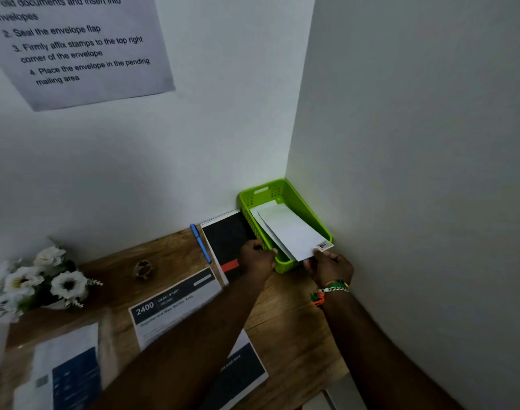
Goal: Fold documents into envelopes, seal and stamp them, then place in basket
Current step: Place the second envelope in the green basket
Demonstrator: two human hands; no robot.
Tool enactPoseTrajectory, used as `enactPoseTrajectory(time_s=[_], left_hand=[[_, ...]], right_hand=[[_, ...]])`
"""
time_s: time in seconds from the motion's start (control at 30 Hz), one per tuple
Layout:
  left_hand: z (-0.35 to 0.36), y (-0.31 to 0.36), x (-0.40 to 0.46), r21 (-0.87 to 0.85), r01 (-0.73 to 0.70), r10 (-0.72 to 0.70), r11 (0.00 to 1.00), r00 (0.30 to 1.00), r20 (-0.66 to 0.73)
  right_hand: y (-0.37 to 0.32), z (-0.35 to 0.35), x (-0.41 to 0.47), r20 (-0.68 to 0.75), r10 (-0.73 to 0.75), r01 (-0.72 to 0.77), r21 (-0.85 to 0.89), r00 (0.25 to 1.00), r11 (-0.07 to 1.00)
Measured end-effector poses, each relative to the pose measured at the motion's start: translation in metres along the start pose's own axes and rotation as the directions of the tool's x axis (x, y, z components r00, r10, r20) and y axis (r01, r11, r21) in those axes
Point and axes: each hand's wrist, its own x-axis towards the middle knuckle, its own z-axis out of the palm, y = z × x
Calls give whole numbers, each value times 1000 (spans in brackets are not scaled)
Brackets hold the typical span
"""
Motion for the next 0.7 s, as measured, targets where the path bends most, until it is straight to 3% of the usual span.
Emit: enactPoseTrajectory(time_s=[0.3,0.57,0.7], left_hand=[[-1,-8,2,15,-23,23,1000,1000,-13],[-2,-10,4,35,-36,37,999,999,-23],[-2,-9,3,33,-41,42,999,999,-19]], right_hand=[[7,9,12,-31,-146,127,-337,989,933],[4,3,19,-47,-267,210,-492,963,845],[5,3,15,-22,-312,263,-484,950,835]])
